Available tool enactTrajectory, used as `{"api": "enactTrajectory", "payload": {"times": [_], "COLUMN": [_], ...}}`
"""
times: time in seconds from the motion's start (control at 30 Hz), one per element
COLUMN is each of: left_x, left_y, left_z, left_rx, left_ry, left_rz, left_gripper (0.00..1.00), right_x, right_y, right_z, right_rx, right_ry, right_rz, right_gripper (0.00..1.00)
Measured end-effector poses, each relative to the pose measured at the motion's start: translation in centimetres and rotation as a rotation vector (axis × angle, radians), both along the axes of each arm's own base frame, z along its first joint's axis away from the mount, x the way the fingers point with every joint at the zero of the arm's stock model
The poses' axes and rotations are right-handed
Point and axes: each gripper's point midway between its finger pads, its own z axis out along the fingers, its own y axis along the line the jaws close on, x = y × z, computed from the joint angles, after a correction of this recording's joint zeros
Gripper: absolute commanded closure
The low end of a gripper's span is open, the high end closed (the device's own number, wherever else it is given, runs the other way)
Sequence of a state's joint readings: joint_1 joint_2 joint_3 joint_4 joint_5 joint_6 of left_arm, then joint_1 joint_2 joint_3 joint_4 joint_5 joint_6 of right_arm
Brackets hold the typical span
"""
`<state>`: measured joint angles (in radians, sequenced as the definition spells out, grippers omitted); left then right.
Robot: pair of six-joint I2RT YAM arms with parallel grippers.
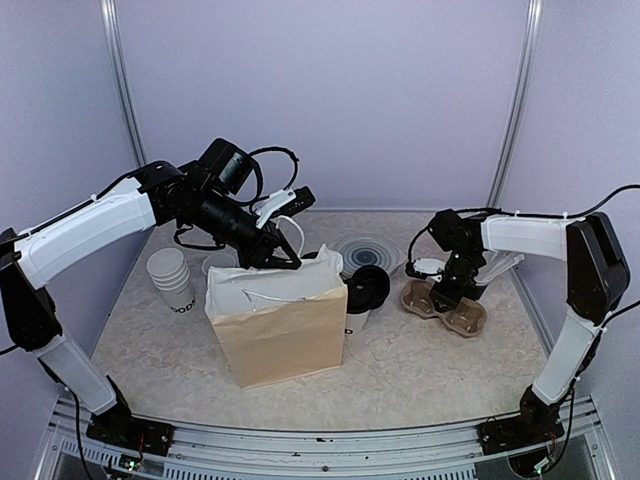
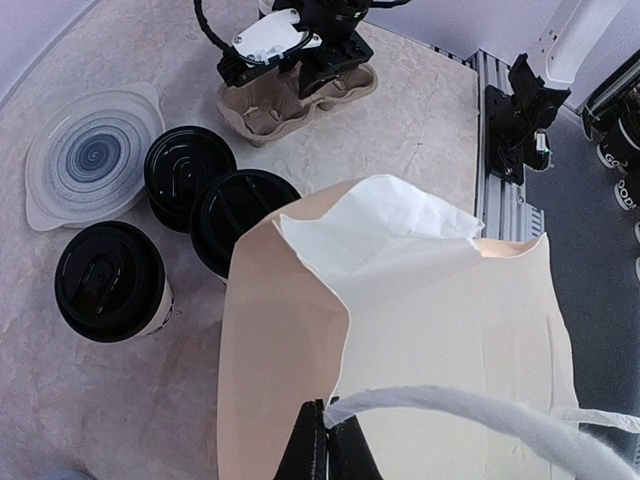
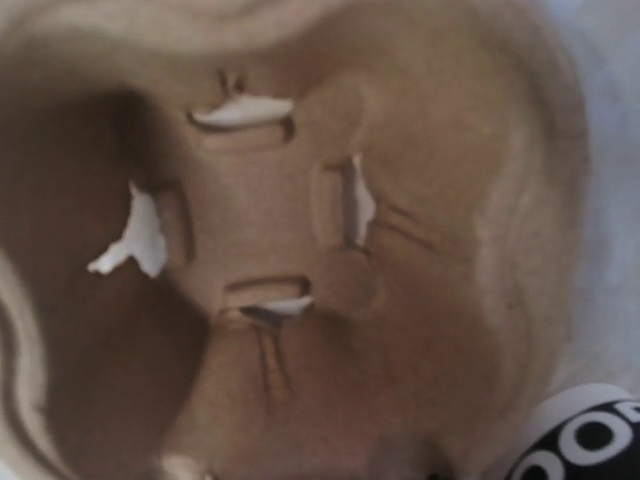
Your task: Pack the takeout coffee
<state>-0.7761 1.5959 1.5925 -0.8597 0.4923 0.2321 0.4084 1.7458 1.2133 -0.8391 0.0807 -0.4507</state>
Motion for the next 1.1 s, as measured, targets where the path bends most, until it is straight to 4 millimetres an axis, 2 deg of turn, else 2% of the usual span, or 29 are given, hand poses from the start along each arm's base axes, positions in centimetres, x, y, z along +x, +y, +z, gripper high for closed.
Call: {"api": "enactTrajectory", "payload": {"times": [0.1,0.43,0.63,0.73,0.93,1.1], "left_x": [0.0,0.1,0.1,0.1,0.1,0.3], "left_y": [0.0,0.1,0.1,0.1,0.1,-0.2], "left_z": [0.0,-0.1,-0.1,-0.1,-0.1,-0.3], "left_rx": [0.002,0.005,0.006,0.006,0.004,0.003], "left_ry": [-0.001,-0.004,-0.008,-0.009,-0.009,0.008], "left_rz": [0.002,0.003,0.000,-0.001,-0.006,-0.013], "left_gripper": [1.00,1.00,1.00,1.00,1.00,1.00], "right_x": [-0.2,-1.0,-1.6,-2.1,-2.7,-3.3], "right_y": [-0.1,0.2,1.2,2.0,4.4,7.3], "right_z": [-0.5,-0.9,0.3,2.6,9.1,16.6], "right_rx": [-0.006,0.034,0.099,0.162,0.343,0.535], "right_ry": [0.019,0.072,0.093,0.071,-0.019,-0.125], "right_rz": [-0.003,-0.010,0.003,0.022,0.088,0.220], "right_gripper": [0.56,0.70,0.73,0.75,0.76,0.74]}}
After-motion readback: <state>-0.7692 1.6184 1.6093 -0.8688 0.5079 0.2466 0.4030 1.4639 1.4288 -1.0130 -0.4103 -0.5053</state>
